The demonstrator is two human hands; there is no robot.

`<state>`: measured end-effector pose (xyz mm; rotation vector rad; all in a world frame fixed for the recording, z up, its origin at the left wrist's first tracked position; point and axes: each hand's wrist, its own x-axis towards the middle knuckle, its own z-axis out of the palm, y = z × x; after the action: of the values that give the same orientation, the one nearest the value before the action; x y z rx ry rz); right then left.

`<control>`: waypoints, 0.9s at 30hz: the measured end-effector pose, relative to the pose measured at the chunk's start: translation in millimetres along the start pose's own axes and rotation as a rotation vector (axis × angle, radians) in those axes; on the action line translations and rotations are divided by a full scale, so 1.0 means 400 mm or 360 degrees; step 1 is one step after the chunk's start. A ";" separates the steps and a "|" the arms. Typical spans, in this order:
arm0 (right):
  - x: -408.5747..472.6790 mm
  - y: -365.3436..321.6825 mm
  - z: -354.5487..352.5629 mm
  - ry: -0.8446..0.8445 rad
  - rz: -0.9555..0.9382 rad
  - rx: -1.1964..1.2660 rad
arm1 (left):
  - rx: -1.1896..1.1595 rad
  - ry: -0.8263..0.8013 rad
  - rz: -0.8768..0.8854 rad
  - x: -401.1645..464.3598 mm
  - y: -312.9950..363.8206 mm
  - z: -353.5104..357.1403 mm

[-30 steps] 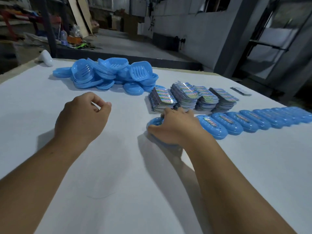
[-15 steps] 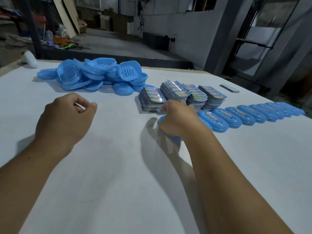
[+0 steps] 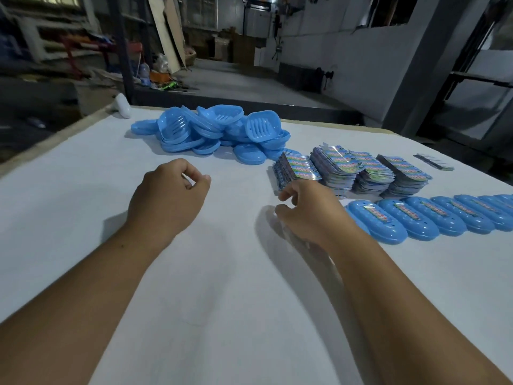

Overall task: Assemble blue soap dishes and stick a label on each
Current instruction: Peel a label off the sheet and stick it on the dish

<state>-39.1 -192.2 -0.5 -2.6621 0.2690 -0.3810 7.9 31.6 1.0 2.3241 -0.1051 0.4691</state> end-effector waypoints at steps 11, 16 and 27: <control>0.011 -0.032 0.029 0.0168 -0.0308 0.0082 | 0.0219 0.0204 -0.0093 0.057 -0.083 -0.067; 0.004 -0.050 0.039 0.0085 -0.0362 0.0128 | 0.0257 0.0250 -0.0143 0.069 -0.121 -0.066; 0.003 -0.072 0.037 0.0065 -0.0426 0.0208 | 0.0455 0.0057 0.0044 0.259 -0.151 0.008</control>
<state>-29.8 -160.9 -0.3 -2.5672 -0.0993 -0.5175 117.9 79.2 -3.7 2.5947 -0.0555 0.5708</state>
